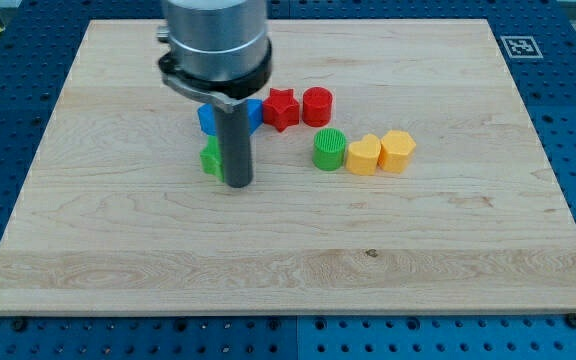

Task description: Push the green star to the left of the blue cube

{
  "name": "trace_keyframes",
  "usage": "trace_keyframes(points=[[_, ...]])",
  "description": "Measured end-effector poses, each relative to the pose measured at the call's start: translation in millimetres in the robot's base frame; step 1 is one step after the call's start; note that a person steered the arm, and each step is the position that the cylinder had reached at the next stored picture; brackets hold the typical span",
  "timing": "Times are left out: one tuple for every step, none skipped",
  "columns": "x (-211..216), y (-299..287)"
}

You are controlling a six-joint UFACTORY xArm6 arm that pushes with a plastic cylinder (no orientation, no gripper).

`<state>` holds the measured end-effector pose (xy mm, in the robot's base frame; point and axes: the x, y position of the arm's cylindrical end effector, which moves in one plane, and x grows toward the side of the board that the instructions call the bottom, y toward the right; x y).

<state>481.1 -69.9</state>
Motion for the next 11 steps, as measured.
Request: trace_keyframes(points=[[0, -1], [9, 48], [-4, 56], [-23, 45], [-25, 17], [-25, -1], [-25, -6], [-9, -7], [4, -9], [-20, -23], [-29, -42]])
